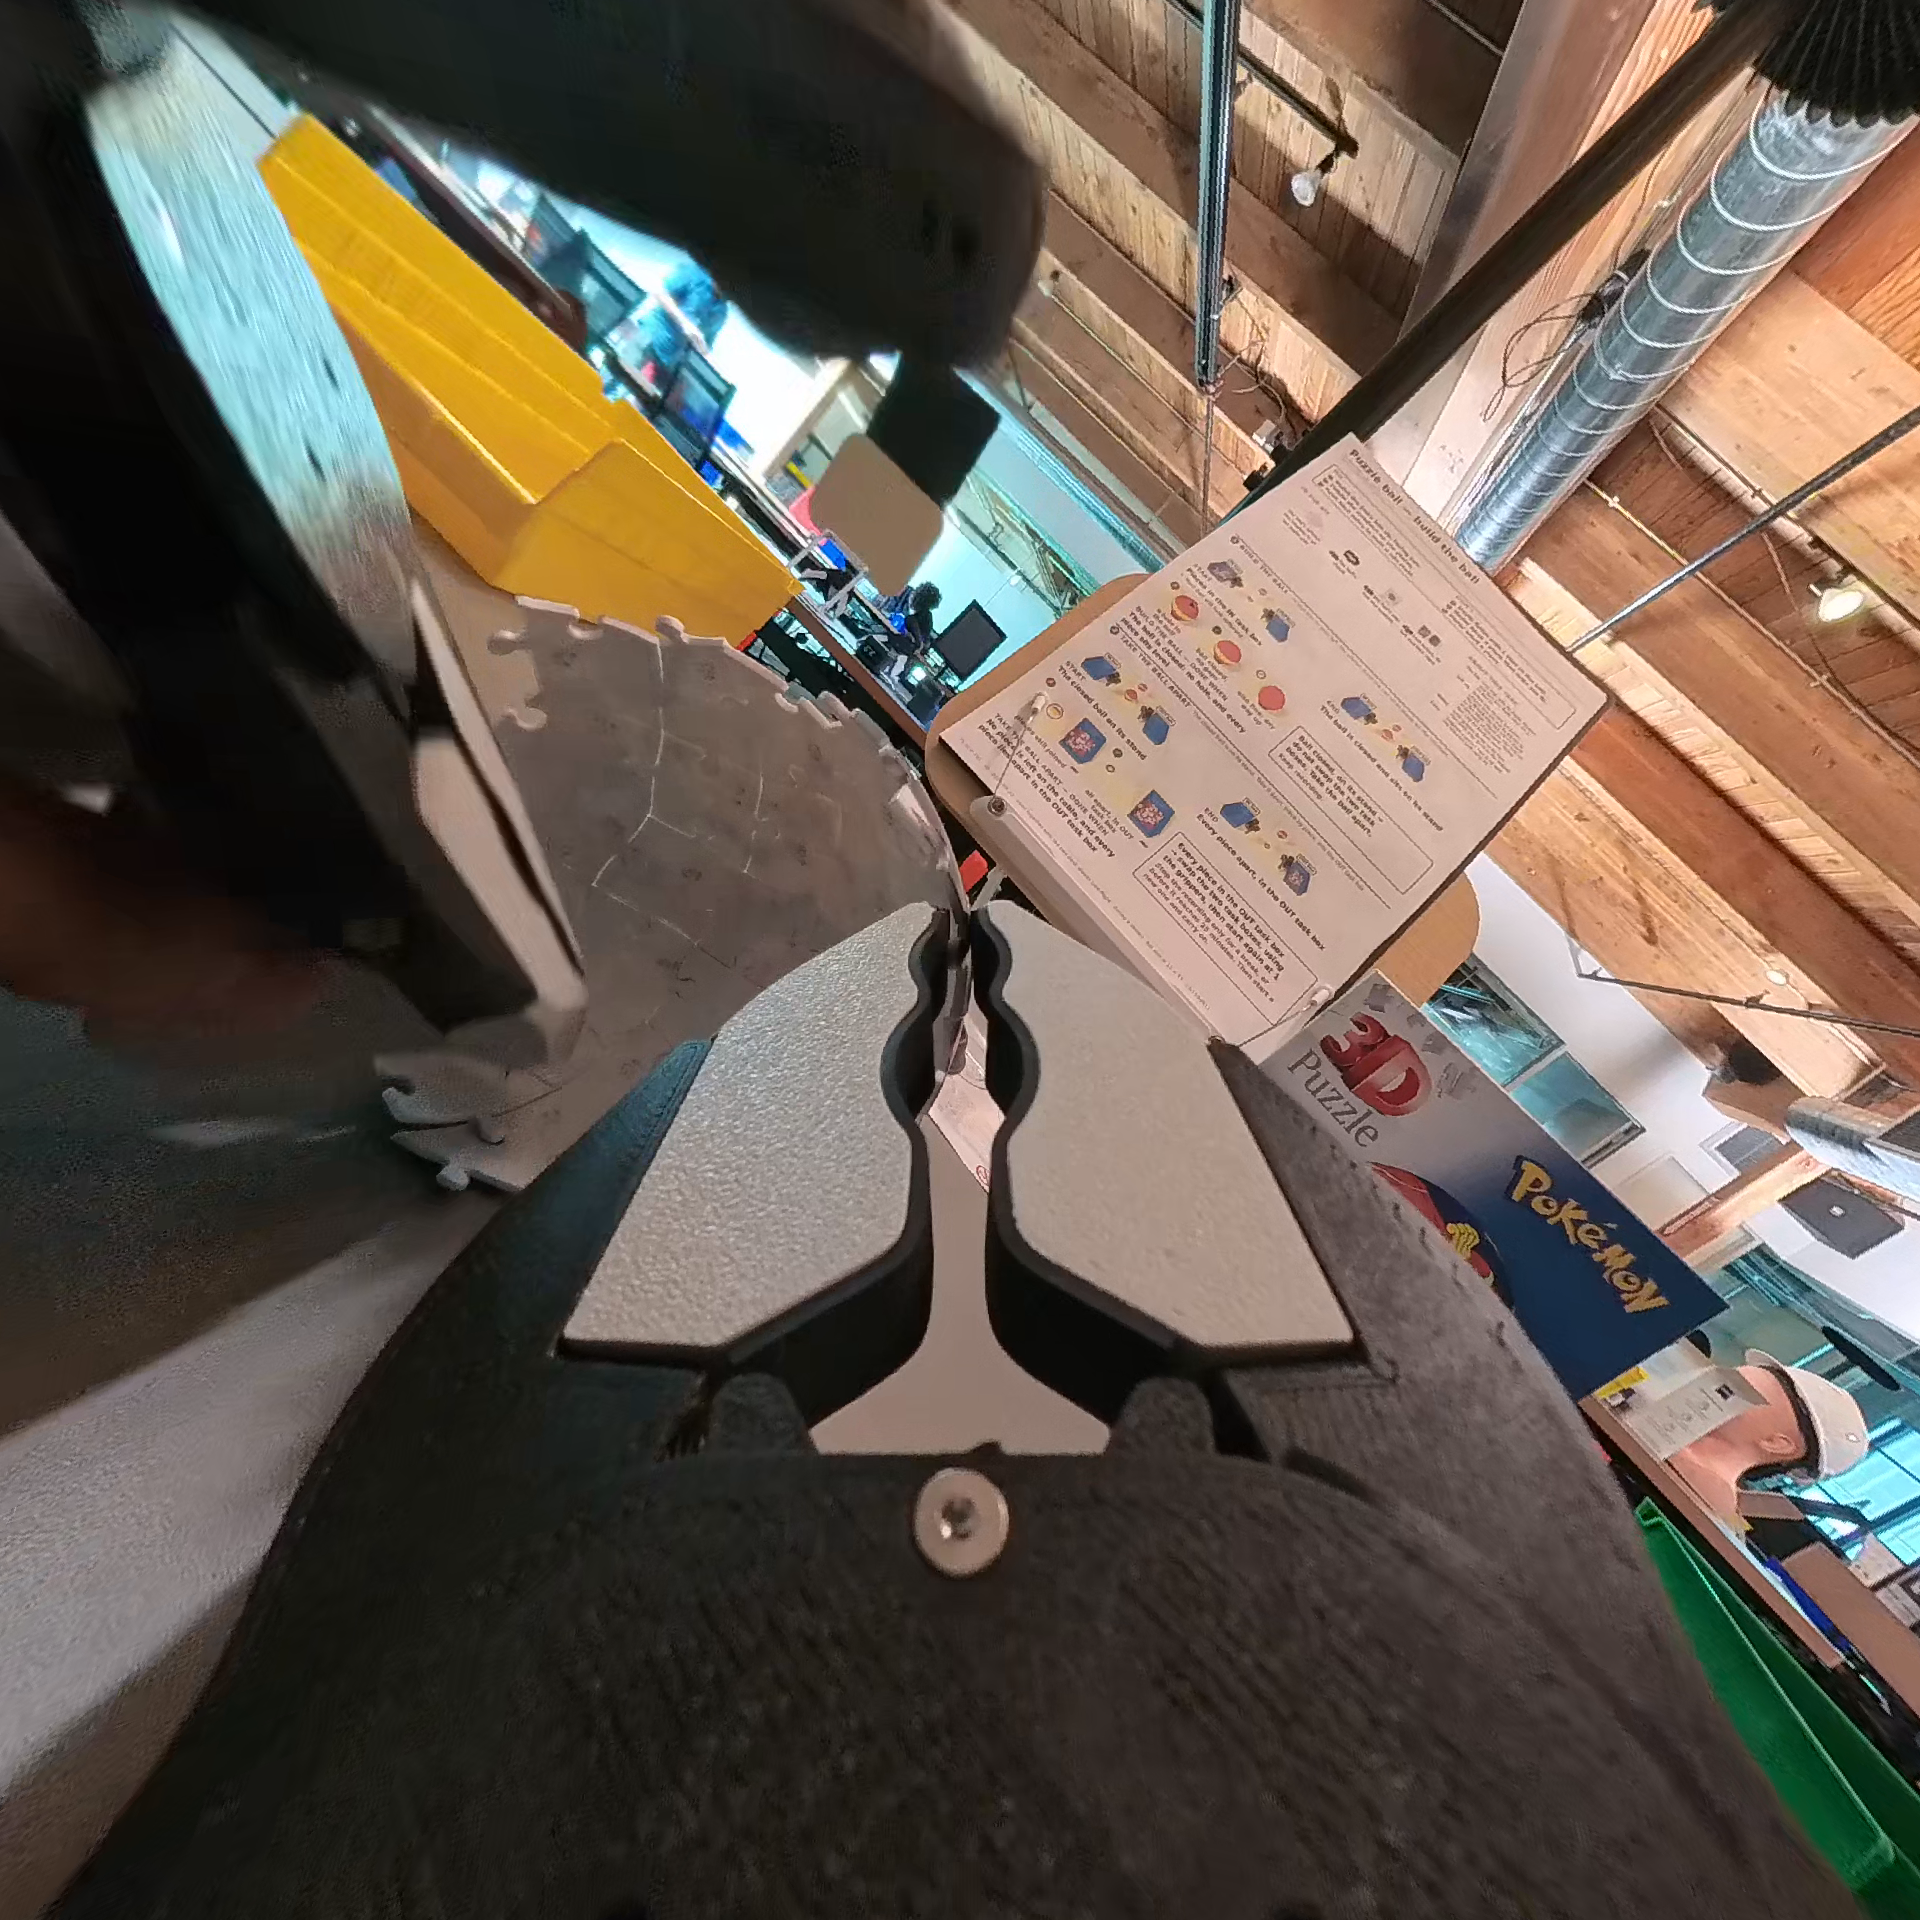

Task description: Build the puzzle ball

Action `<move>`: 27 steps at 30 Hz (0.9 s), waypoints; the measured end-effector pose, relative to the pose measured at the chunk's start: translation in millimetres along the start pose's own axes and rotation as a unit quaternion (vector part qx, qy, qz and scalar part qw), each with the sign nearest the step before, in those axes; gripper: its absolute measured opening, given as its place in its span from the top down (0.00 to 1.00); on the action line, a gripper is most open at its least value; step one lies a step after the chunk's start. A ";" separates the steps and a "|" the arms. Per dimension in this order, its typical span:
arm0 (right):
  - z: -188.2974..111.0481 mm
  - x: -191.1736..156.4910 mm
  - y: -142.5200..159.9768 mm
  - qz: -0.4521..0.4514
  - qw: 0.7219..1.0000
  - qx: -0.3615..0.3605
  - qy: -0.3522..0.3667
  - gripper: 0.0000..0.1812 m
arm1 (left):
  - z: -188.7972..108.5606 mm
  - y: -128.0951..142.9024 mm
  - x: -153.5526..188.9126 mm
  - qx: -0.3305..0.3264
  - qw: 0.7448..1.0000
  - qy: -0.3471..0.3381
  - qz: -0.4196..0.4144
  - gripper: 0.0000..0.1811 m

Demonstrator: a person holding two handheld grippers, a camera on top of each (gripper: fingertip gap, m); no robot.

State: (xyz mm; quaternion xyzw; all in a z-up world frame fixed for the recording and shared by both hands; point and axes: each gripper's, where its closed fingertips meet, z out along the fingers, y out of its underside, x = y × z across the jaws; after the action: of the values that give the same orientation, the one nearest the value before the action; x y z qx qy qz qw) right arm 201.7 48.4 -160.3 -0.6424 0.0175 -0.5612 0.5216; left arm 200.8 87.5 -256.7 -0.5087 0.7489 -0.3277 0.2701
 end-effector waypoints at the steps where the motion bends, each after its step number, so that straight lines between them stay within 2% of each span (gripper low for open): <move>1: -0.1 0.0 -0.1 0.000 1.000 0.000 0.000 0.98 | -6.2 -3.3 -3.5 0.010 1.000 -0.007 -0.005 1.00; 6: -0.6 -1.8 -3.9 -0.008 1.000 0.009 -0.004 0.98 | -15.8 25.3 -11.1 -0.069 0.997 -0.033 0.013 1.00; 10: -1.6 -3.5 -7.2 -0.013 1.000 0.016 -0.007 0.98 | -11.8 33.6 -9.4 -0.080 0.994 -0.058 0.036 1.00; 16: -2.4 -5.4 -10.1 -0.020 1.000 0.021 -0.009 0.98 | -10.5 33.8 -9.4 -0.082 0.995 -0.045 0.022 1.00; 21: -1.7 -3.4 -7.4 -0.018 1.000 0.014 -0.004 0.98 | -15.7 23.0 -6.8 -0.054 0.997 -0.041 0.031 1.00; 27: -1.9 -4.3 -8.5 -0.020 1.000 0.016 -0.005 0.98 | -1.1 16.4 -1.5 -0.042 0.998 -0.022 0.044 1.00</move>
State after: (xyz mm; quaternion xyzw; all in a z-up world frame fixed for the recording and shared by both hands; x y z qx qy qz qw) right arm 194.0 53.6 -157.8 -0.6370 -0.0066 -0.5687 0.5203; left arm 190.9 93.6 -268.4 -0.4936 0.7775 -0.2725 0.2787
